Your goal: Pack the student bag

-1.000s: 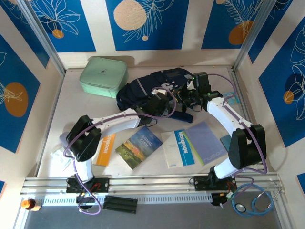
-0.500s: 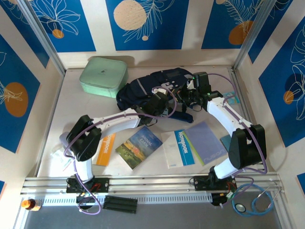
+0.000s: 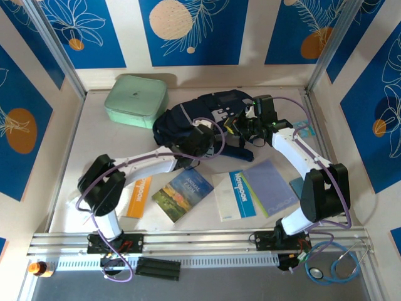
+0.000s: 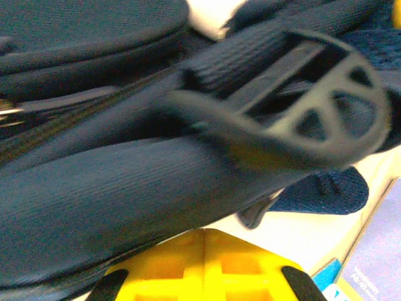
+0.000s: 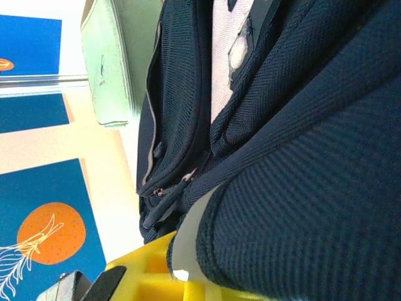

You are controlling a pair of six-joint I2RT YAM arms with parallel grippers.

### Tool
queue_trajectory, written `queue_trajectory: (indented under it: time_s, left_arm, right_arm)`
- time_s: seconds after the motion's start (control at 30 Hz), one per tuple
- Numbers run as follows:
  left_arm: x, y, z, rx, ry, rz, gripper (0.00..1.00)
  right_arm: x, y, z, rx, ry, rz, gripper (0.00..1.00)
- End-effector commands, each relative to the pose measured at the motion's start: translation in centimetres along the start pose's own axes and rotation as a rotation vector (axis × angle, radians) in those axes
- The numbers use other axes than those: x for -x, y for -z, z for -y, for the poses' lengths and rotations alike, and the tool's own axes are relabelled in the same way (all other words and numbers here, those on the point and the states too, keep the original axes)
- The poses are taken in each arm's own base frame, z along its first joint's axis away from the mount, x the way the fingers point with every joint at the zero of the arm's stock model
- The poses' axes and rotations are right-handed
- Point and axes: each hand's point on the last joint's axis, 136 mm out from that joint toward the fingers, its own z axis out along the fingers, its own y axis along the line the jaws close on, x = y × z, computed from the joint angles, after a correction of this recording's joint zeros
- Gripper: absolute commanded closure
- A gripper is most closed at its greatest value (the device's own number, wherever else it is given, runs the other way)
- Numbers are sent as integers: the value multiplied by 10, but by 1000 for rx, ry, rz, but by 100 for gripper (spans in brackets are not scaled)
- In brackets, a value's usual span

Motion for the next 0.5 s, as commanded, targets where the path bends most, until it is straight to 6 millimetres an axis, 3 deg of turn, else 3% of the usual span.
queue_trajectory:
  time_s: [0.0,0.1,0.17,0.3,0.47]
  left_arm:
    - [5,20,-23,13,19,-2,100]
    - [-2,28,-35,5,42,-23,100]
    - [-5,32,-33,-27,35,-27,100]
    - [0,35,-2,-147,6,-31,99]
    - [-5,23,21,-107,18,-13,80]
  right_arm:
    - [-5,6,-28,82,63,-26,97]
    - [-5,6,-28,82,63,-28,97]
    - [-5,5,-28,83,62,-29,97]
    - [-5,5,-29,87,55,-35,97]
    - [-5,4,-30,93,47,-38,97]
